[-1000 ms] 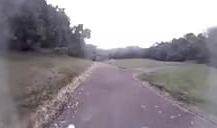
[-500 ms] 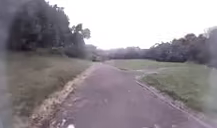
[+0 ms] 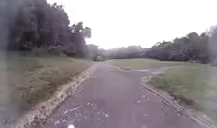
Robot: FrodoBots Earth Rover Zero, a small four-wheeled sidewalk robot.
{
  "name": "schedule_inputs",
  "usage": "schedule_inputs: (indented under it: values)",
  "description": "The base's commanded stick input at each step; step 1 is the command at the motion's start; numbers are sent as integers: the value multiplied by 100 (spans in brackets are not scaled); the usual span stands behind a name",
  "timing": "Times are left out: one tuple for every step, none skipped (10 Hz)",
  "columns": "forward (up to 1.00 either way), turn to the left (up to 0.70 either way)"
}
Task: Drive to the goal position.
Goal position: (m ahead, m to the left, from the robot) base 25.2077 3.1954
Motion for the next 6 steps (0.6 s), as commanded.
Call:
schedule_inputs:
  values:
    - [85,17]
    - [85,4]
    - [85,0]
    - [85,0]
    - [85,0]
    - [85,0]
